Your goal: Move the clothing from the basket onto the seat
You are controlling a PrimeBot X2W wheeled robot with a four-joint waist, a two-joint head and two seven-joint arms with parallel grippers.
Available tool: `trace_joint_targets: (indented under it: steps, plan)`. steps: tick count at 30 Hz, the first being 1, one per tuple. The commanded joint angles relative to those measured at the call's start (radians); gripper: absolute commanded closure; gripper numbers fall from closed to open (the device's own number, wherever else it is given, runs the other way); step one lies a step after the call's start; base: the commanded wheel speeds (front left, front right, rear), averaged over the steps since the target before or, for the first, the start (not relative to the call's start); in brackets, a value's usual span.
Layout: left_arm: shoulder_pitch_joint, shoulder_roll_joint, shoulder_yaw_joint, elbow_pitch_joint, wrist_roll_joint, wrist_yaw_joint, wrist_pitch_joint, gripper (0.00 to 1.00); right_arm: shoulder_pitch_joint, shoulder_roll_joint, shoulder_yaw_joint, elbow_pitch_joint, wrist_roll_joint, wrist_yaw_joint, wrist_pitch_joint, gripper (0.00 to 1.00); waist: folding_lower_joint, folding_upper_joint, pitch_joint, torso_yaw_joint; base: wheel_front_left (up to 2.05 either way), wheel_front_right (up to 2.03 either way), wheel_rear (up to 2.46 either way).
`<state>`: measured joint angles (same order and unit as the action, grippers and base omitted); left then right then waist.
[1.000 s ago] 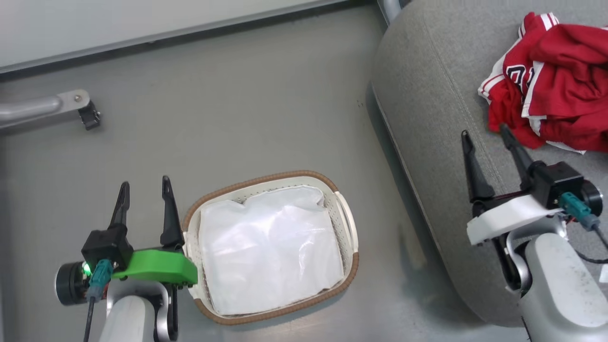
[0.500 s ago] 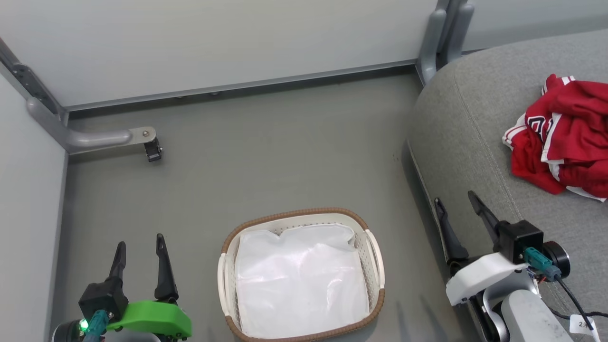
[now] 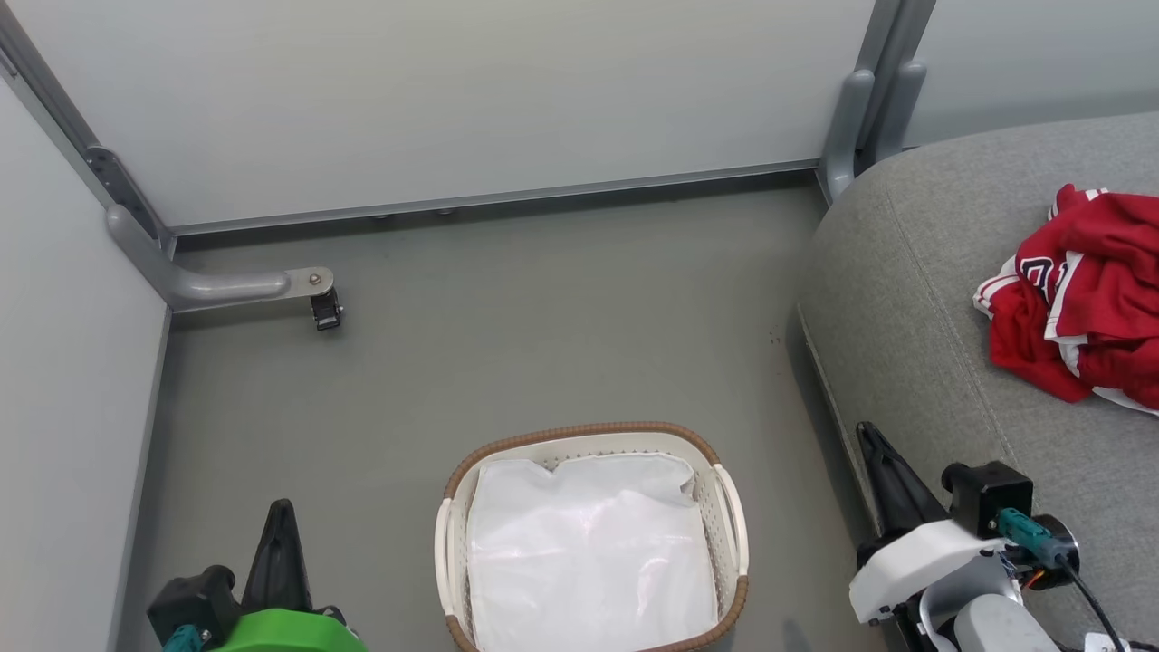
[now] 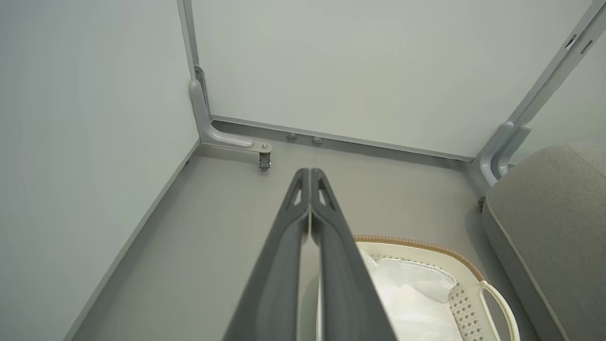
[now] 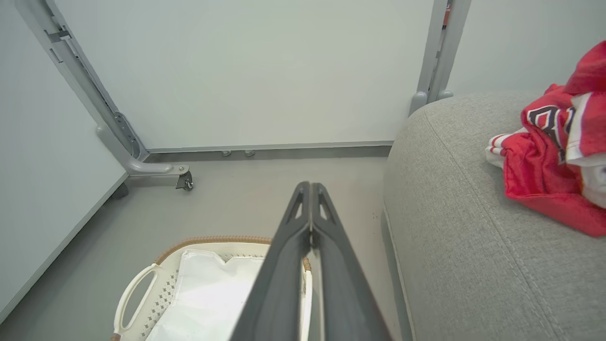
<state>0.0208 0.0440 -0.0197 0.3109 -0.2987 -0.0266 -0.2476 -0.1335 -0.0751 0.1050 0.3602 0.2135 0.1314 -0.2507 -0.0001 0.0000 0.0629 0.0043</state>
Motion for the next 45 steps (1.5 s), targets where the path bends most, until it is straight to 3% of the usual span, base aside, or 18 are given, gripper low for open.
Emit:
trace_joint_targets:
  steps: [1,22,45]
  plan:
    - [-0.014,0.003,0.011,-0.012,-0.048,-0.006,0.012,1.0,-0.015,-0.003,-0.013,-0.017,0.052,0.0,0.013,1.0,0.0001,0.0,-0.001,0.0,0.0,0.0,0.0]
    - [-0.045,0.005,0.042,-0.032,-0.39,-0.033,0.103,1.0,-0.002,0.004,-0.068,-0.048,0.416,0.0,0.106,1.0,0.0001,0.0,-0.011,-0.001,0.0,0.0,0.0]
    - [-0.075,0.006,0.071,-0.044,-0.68,-0.056,0.185,1.0,0.007,0.01,-0.116,-0.071,0.724,0.0,0.188,1.0,0.0001,0.0,-0.022,-0.002,0.0,0.0,0.0]
